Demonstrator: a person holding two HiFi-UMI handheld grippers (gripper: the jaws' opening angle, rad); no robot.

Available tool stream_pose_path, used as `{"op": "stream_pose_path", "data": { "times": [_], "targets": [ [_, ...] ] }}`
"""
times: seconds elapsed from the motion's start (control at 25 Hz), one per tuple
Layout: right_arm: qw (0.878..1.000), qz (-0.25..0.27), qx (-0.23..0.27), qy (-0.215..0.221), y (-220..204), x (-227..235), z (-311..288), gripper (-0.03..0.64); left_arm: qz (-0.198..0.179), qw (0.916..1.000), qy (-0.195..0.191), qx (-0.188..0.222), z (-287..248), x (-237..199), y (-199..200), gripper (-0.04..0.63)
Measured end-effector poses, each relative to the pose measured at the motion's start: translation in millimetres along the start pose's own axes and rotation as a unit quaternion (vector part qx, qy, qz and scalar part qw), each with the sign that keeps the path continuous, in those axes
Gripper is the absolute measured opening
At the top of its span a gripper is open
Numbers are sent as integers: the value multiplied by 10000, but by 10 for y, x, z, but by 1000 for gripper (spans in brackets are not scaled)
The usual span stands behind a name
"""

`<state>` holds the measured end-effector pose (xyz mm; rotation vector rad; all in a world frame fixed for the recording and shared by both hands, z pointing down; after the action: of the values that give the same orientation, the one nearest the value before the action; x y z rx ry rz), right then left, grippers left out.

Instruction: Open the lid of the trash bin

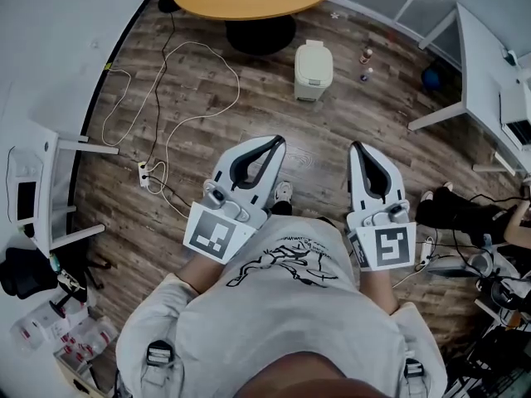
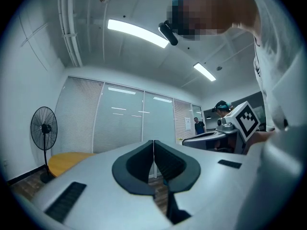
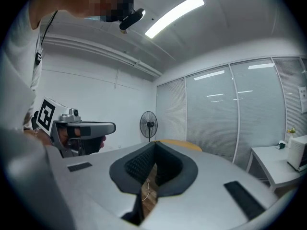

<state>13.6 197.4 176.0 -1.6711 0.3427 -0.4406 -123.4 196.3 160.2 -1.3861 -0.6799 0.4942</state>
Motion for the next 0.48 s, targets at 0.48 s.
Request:
{"op": "stream_pose_path", "data": {
  "times": [0.48],
  "targets": [
    [9996, -105, -132, -226, -123, 296, -410, 6, 123, 9996, -178, -204, -376, -318, -290, 20]
  ]
}}
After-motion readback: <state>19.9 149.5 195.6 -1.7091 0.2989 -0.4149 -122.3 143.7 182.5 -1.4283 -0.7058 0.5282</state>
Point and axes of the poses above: the fingertips, and each gripper's own axes: z backward along the fingers, x to its right, y out of its top, the point moved 2 cm from there along z, backward along the fingers, and after that the axes turned 9 degrees about -z, right-handed, at the moved point
